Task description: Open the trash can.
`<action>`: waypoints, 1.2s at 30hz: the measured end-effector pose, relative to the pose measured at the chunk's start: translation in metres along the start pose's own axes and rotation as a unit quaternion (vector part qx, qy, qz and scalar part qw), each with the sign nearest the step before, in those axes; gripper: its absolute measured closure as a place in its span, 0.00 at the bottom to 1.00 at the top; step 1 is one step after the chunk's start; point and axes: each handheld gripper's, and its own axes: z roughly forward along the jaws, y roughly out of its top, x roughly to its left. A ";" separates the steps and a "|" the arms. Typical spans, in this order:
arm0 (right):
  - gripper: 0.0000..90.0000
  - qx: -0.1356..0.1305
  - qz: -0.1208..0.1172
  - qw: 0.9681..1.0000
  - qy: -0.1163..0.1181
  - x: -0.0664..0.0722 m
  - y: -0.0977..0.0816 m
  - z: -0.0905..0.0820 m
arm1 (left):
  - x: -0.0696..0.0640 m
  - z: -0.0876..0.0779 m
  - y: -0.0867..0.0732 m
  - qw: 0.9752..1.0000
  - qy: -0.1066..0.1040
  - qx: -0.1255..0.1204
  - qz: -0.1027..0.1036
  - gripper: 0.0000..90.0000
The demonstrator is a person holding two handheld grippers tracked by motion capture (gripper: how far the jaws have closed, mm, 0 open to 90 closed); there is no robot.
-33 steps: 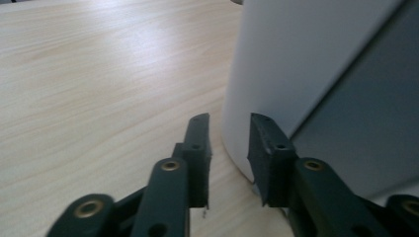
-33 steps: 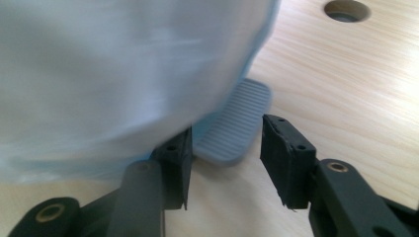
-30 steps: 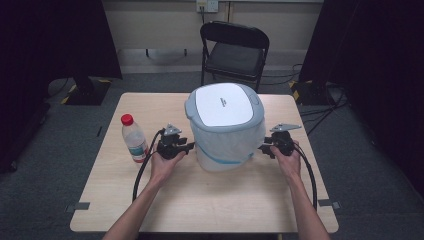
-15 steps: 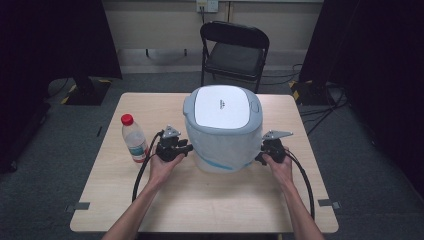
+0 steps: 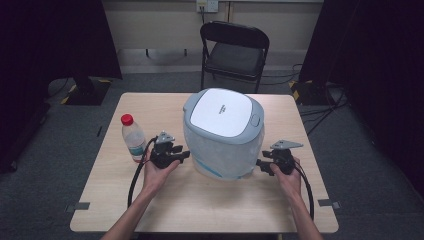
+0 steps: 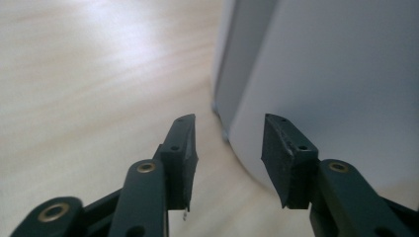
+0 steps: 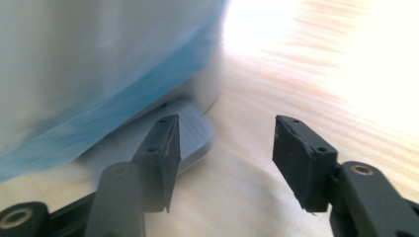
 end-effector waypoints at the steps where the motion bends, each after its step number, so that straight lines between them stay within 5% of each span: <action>1: 0.48 -0.008 0.005 1.000 -0.007 -0.002 0.000 0.002 | -0.001 -0.002 -0.004 1.000 0.004 0.003 0.005 0.62; 4: 0.47 -0.016 -0.011 0.998 -0.056 -0.006 0.004 0.007 | -0.004 -0.003 -0.011 1.000 -0.006 0.010 0.012 0.61; 7: 0.47 -0.006 -0.009 0.998 -0.054 -0.010 0.004 0.017 | -0.008 -0.002 -0.011 1.000 -0.015 0.006 0.007 0.59; 11: 0.59 0.007 -0.001 0.999 -0.035 -0.006 0.002 0.019 | -0.009 -0.001 -0.008 1.000 0.004 -0.001 0.008 0.55; 15: 0.58 0.023 -0.013 1.000 0.015 0.003 -0.001 0.013 | 0.001 -0.003 -0.007 1.000 0.019 -0.002 -0.005 0.57; 18: 0.58 0.026 -0.026 0.999 0.030 0.022 -0.009 0.007 | 0.005 -0.002 -0.008 0.999 0.031 -0.013 -0.026 0.59; 22: 0.59 0.031 -0.039 0.997 0.054 0.048 -0.019 -0.003 | 0.007 0.004 -0.005 0.999 0.038 -0.009 -0.025 0.60; 26: 0.48 0.051 -0.043 0.993 0.093 0.066 -0.028 -0.009 | 0.005 0.008 -0.006 0.999 0.020 -0.003 -0.030 0.54; 29: 0.48 0.056 -0.038 0.993 0.092 0.060 -0.028 -0.012 | 0.000 0.007 -0.006 1.000 0.024 0.000 -0.010 0.55; 36: 0.50 0.019 0.006 1.000 0.004 0.028 -0.018 -0.011 | 0.001 0.010 -0.005 1.000 0.023 -0.004 -0.013 0.61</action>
